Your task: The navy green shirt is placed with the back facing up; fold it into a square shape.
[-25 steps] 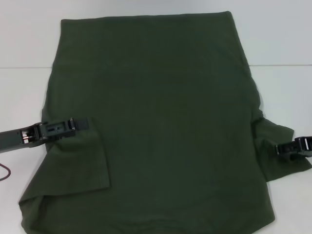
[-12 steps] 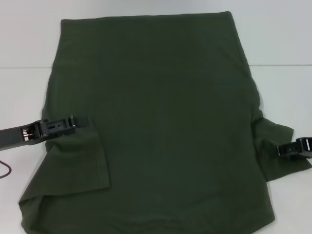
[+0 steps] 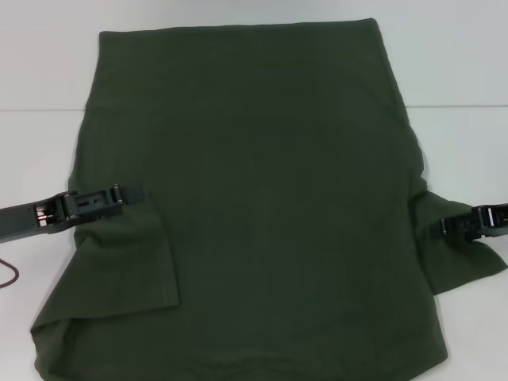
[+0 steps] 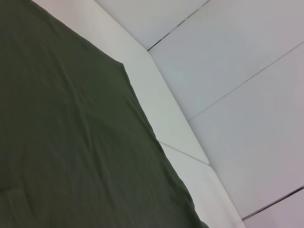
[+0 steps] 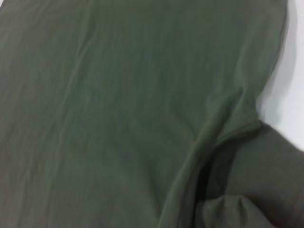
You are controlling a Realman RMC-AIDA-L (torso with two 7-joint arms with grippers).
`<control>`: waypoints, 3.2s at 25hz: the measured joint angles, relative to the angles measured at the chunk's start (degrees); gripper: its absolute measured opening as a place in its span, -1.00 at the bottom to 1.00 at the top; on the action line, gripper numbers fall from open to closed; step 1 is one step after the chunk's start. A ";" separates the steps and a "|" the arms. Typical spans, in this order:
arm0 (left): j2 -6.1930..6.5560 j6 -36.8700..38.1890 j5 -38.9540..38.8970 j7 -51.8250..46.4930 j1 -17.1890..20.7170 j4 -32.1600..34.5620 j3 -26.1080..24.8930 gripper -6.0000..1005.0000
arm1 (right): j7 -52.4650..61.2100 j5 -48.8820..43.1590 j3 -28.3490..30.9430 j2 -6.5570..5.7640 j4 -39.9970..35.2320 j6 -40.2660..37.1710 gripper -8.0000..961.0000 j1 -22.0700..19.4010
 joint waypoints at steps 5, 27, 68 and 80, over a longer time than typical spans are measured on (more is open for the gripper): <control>0.01 -0.09 0.00 -0.02 0.13 0.00 0.00 0.80 | -0.07 -0.23 -0.08 -0.14 0.00 0.88 0.74 0.02; 0.01 -0.20 -0.88 -0.14 0.11 -0.08 0.03 0.80 | -0.57 -1.00 -0.65 1.44 0.70 5.78 0.64 0.40; 0.43 0.37 -2.73 -0.03 1.14 -0.07 -0.09 0.80 | 0.97 -3.23 3.55 0.05 -0.71 4.75 -0.85 -2.64; 0.23 0.46 -2.88 0.32 1.67 -0.09 -0.09 0.80 | 1.04 -2.64 5.47 -0.76 -0.66 2.34 -0.70 -2.38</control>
